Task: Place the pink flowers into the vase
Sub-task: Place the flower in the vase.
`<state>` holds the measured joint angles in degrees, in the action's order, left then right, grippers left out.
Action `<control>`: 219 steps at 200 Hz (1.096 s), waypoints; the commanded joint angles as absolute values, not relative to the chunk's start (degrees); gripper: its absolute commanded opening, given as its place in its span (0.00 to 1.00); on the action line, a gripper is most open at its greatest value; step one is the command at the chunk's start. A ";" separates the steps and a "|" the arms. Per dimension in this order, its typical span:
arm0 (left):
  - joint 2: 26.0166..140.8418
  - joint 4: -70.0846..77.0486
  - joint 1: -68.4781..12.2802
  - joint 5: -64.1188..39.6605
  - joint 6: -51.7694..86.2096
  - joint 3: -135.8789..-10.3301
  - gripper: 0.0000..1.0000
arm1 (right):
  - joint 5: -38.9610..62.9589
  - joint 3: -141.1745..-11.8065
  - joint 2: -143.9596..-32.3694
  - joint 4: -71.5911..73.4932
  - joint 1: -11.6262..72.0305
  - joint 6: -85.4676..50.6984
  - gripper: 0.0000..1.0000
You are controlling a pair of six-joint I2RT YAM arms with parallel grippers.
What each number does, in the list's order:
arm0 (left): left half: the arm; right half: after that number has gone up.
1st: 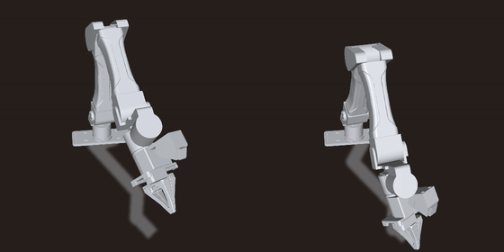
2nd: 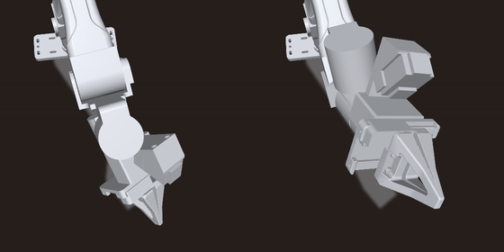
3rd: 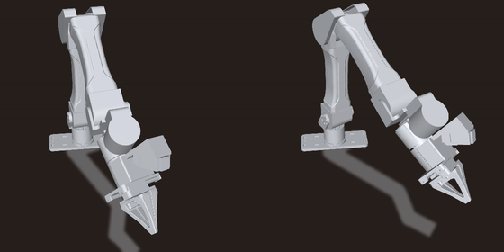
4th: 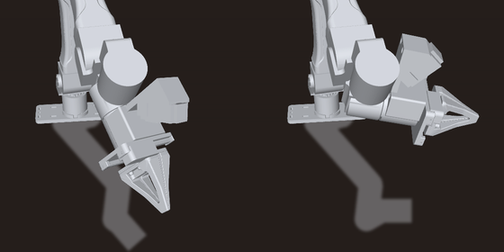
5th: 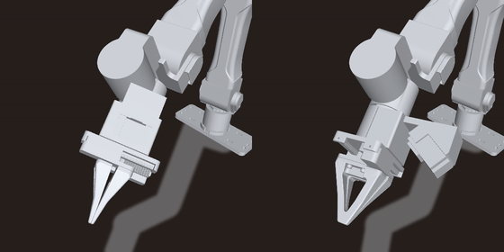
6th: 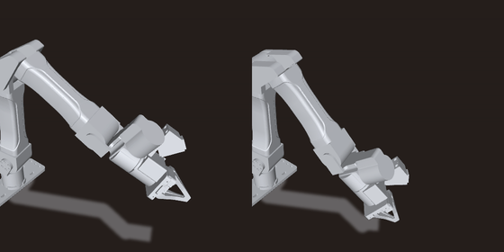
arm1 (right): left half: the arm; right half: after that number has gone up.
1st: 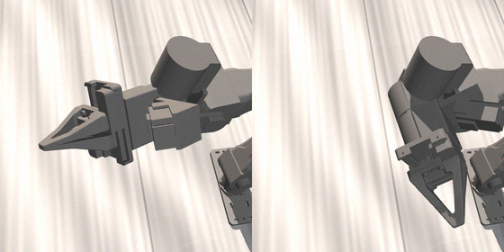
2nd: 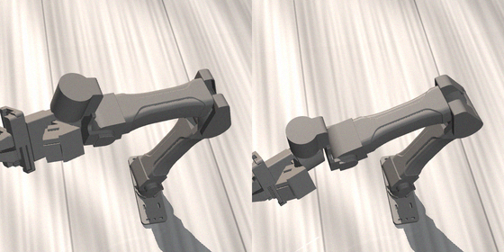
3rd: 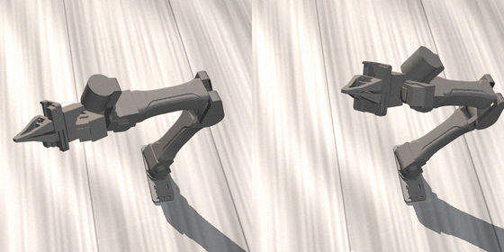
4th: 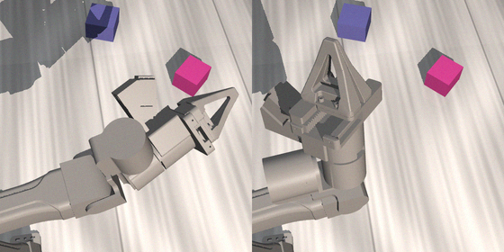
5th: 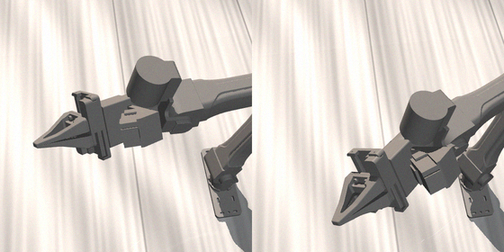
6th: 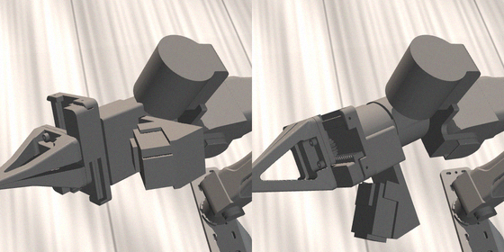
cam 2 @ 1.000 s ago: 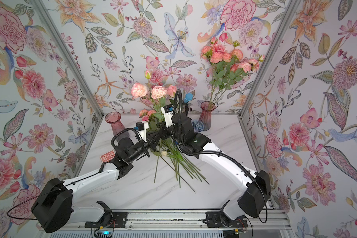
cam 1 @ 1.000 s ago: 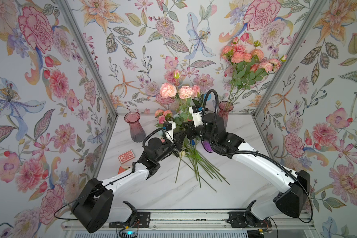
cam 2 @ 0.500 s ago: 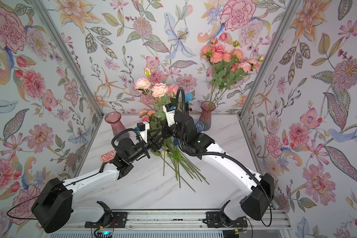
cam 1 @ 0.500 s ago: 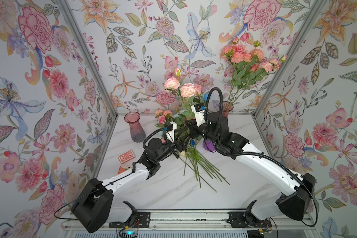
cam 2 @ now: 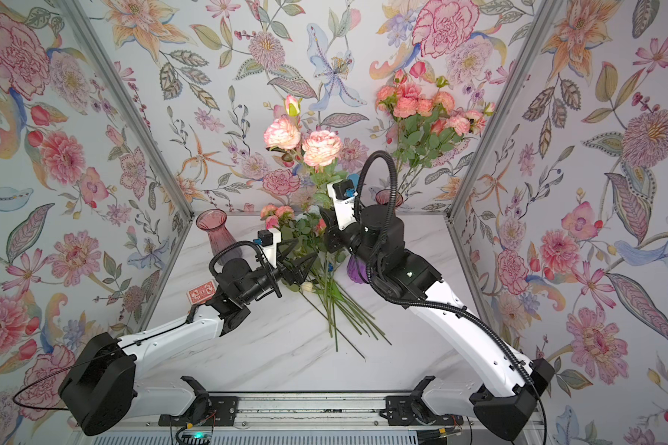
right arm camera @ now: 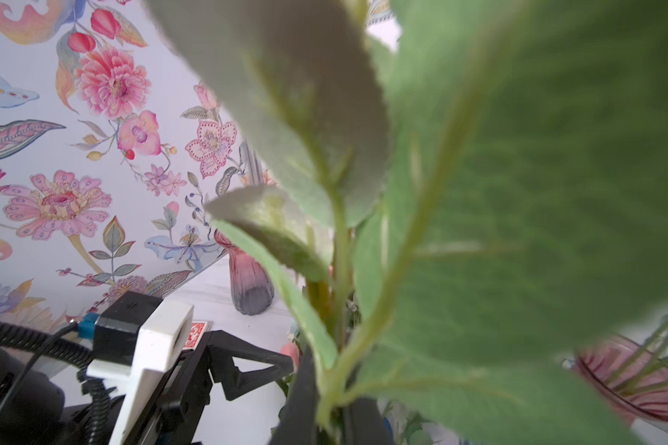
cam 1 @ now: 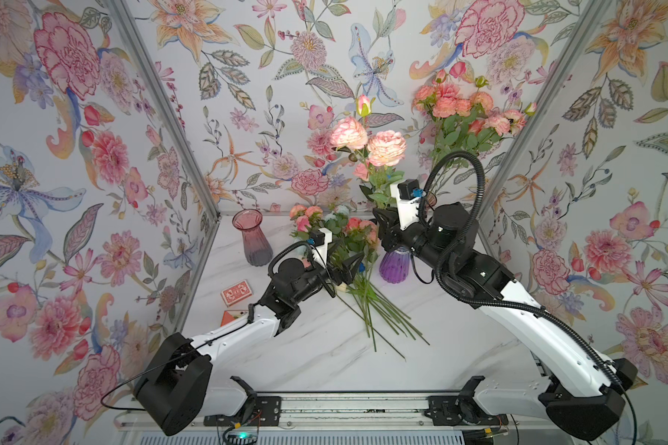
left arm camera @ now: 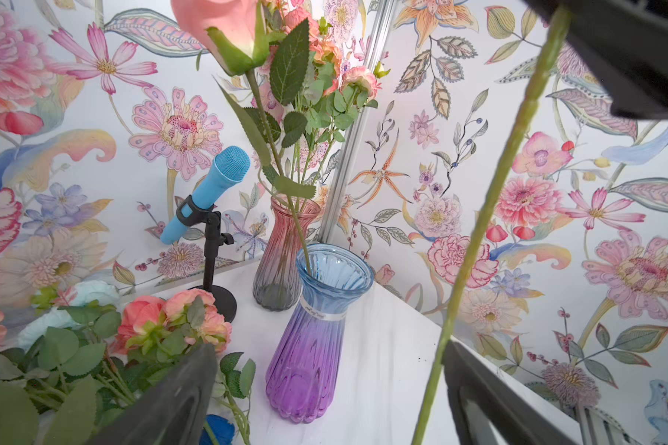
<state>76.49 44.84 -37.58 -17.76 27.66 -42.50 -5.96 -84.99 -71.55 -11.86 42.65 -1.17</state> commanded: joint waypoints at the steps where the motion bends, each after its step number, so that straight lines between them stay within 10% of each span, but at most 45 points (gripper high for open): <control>1: 76.68 44.31 -38.08 -17.93 26.68 -43.50 1.00 | -6.85 -87.16 -69.05 -13.36 39.86 1.25 0.00; 219: 76.39 42.53 -38.30 -17.17 24.52 -44.03 1.00 | -0.10 -102.56 -81.81 -10.74 14.51 -5.12 0.00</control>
<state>76.64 43.07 -37.69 -17.56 26.28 -42.52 -2.02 -106.24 -81.34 -14.06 14.70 -3.22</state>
